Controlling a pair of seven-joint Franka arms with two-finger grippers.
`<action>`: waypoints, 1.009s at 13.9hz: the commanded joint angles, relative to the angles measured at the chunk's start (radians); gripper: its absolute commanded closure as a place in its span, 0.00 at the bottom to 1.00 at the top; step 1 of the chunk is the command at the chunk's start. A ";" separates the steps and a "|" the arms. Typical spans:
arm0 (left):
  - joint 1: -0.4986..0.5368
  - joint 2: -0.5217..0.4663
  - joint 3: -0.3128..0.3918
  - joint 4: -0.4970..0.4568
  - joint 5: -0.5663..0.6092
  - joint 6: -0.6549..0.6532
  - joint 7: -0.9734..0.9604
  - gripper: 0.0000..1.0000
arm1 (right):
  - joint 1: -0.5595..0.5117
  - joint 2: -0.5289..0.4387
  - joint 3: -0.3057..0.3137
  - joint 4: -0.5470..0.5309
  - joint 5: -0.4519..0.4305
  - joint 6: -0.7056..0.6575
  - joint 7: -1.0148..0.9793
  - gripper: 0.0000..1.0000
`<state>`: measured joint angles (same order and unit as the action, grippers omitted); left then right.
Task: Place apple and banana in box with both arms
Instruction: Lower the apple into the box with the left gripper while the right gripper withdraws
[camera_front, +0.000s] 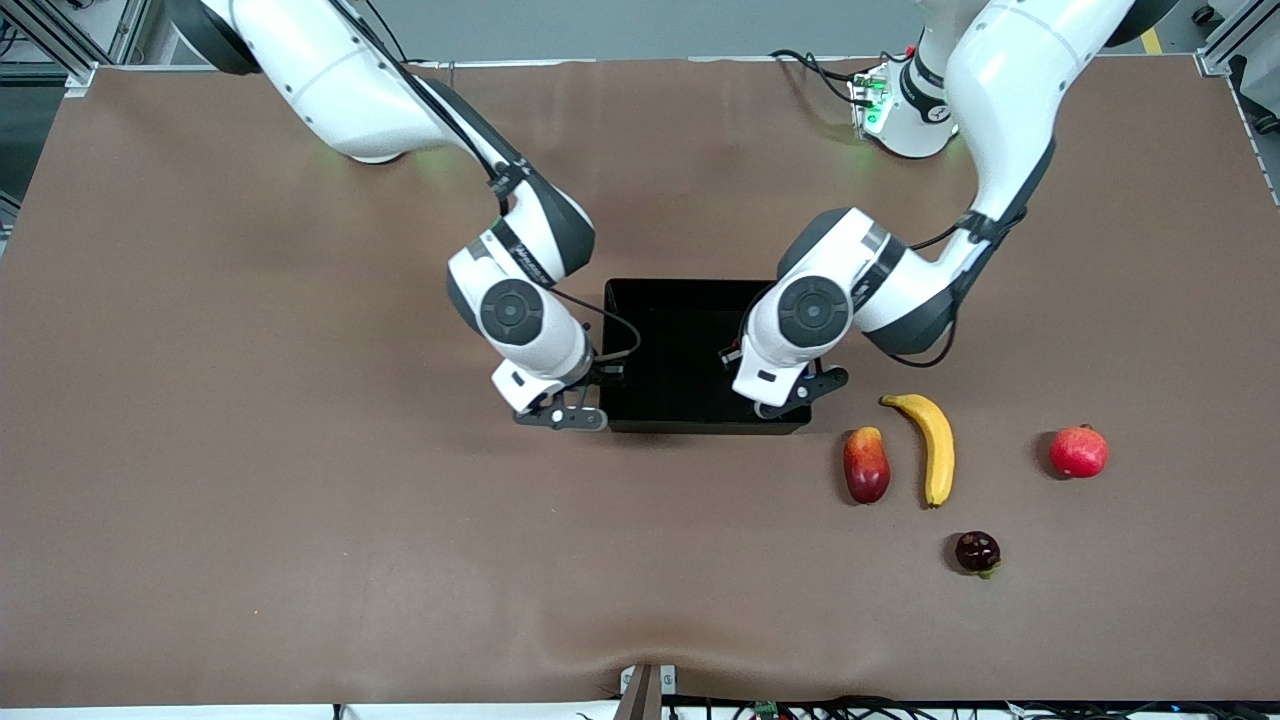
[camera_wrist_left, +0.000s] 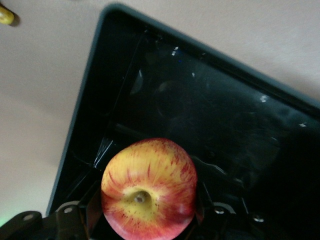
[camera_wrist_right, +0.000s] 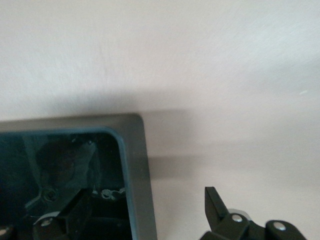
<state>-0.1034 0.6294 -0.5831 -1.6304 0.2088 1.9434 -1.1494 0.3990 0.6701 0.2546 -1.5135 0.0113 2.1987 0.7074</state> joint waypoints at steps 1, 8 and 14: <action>-0.018 0.029 0.003 -0.031 0.073 0.064 -0.097 1.00 | -0.066 -0.082 0.012 -0.021 -0.007 -0.069 -0.006 0.00; -0.041 0.107 0.003 -0.037 0.166 0.117 -0.203 1.00 | -0.156 -0.308 0.012 -0.031 -0.007 -0.379 -0.057 0.00; -0.062 0.122 0.005 -0.046 0.167 0.117 -0.257 0.91 | -0.374 -0.524 0.014 -0.036 0.004 -0.681 -0.406 0.00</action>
<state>-0.1513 0.7452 -0.5824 -1.6640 0.3521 2.0436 -1.3615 0.1213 0.2112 0.2519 -1.5103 0.0095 1.5534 0.4123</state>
